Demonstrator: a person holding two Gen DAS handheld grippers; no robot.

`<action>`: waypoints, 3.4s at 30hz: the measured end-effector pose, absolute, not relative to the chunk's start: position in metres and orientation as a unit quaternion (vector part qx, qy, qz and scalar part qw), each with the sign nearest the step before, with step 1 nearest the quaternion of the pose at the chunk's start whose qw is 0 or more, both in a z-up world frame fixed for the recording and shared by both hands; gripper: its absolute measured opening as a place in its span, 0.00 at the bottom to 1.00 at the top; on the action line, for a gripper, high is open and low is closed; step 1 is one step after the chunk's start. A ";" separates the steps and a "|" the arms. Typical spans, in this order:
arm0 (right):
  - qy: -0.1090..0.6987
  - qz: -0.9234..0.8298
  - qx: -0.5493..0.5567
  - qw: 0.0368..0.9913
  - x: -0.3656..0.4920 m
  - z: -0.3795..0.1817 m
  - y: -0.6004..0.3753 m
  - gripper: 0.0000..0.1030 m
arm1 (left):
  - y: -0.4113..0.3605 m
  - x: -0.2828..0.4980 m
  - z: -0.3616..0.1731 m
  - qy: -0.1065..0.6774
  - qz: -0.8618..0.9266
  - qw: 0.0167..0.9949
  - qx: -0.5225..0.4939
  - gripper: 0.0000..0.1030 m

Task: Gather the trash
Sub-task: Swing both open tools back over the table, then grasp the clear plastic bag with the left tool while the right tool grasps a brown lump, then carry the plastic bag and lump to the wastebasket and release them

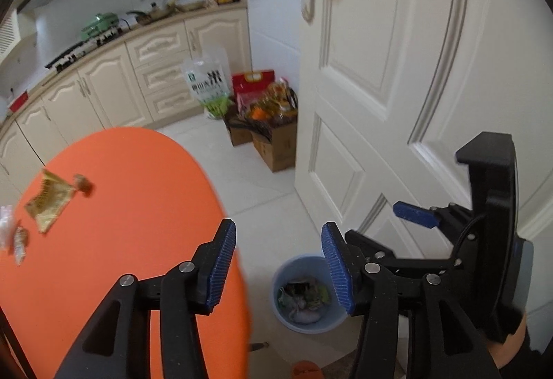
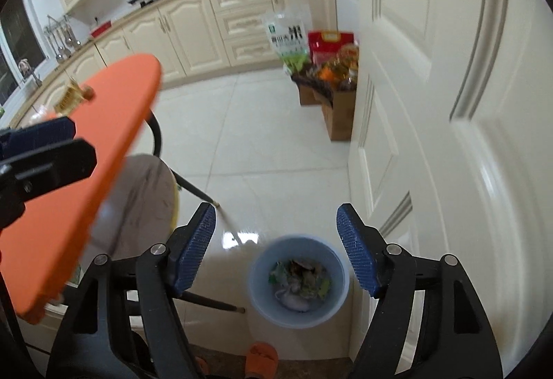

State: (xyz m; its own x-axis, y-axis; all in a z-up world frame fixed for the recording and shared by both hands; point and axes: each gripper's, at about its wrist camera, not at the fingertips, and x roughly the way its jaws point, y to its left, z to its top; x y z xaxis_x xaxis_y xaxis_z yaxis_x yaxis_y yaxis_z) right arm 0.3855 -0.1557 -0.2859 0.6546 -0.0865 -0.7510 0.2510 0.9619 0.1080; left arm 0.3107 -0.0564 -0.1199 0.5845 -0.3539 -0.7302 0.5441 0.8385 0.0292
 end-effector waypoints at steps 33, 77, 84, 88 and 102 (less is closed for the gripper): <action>0.436 0.057 -0.019 0.898 0.653 -0.265 0.095 0.76 | 0.374 0.418 -0.097 0.398 0.042 0.916 -0.003 0.64; 0.401 0.098 0.008 0.911 0.560 -0.233 0.062 0.21 | 0.267 0.398 -0.113 0.360 -0.086 0.928 0.042 0.41; 0.370 0.088 0.024 0.924 0.487 -0.209 0.030 0.21 | 0.174 0.333 -0.103 0.347 -0.169 0.919 0.080 0.41; 0.361 0.059 0.031 0.930 0.443 -0.203 -0.006 0.21 | 0.123 0.307 -0.100 0.348 -0.216 0.907 0.098 0.42; 0.404 -0.071 0.041 0.911 0.360 -0.266 -0.128 0.21 | -0.064 0.335 -0.157 0.407 -0.312 0.842 0.169 0.44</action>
